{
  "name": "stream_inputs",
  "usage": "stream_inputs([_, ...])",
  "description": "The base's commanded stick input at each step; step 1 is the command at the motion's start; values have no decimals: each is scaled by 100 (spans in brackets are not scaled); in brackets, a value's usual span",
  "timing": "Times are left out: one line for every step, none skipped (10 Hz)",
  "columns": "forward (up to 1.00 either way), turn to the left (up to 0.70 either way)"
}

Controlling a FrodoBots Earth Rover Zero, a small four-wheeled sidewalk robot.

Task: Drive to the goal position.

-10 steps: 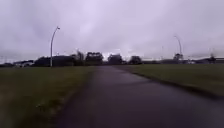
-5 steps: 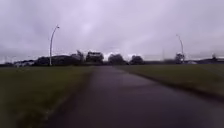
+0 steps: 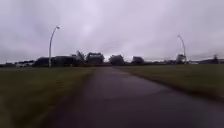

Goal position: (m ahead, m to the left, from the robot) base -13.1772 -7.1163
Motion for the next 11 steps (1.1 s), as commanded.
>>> stream_inputs([100,0])
stream_inputs([100,0])
stream_inputs([100,0])
stream_inputs([100,0])
stream_inputs([100,0])
stream_inputs([100,0])
stream_inputs([100,0])
stream_inputs([100,0])
stream_inputs([100,0])
stream_inputs([100,0])
stream_inputs([100,0])
